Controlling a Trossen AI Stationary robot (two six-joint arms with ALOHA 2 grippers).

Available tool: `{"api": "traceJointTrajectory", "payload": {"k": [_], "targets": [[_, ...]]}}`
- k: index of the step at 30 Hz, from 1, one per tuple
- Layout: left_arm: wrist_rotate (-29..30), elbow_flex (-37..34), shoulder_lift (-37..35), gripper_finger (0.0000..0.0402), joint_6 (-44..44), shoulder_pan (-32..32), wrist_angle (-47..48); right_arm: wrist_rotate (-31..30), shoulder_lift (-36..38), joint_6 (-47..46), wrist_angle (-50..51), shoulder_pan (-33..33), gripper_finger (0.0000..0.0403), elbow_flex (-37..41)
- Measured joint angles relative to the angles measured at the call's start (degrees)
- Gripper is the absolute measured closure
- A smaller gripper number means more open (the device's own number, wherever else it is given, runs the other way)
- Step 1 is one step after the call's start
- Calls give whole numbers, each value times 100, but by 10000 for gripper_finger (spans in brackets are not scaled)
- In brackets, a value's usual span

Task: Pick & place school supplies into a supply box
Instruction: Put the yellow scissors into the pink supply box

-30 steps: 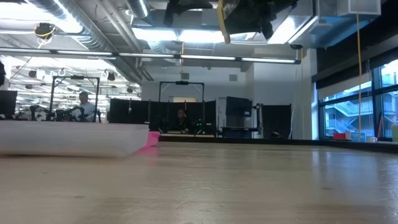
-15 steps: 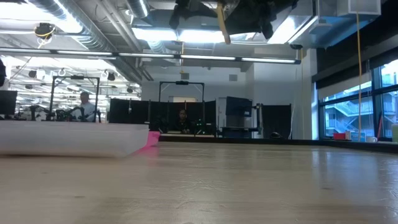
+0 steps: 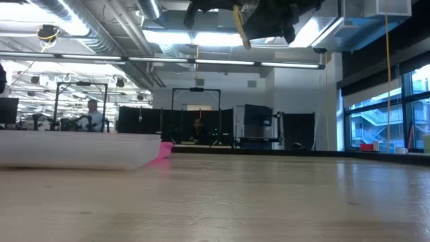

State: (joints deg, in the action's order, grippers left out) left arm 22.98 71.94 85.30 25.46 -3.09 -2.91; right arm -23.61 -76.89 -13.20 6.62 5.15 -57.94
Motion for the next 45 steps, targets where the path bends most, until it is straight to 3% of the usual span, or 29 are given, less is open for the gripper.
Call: {"api": "traceJointTrajectory", "payload": {"k": [10,22,30,38,45], "targets": [[20,0,4,379,-47,0,-13,38,-1,29,12,-4,309,1],[39,0,13,379,-77,0,-14,296,-1,298,-1,-88,173,1],[-15,-7,-16,379,-103,0,58,339,5,299,133,-92,171,-1],[229,-9,-564,381,-296,-7,1167,586,241,309,484,-81,178,-1],[-656,-7,-978,383,385,131,3326,706,488,292,957,-98,178,-1]]}}
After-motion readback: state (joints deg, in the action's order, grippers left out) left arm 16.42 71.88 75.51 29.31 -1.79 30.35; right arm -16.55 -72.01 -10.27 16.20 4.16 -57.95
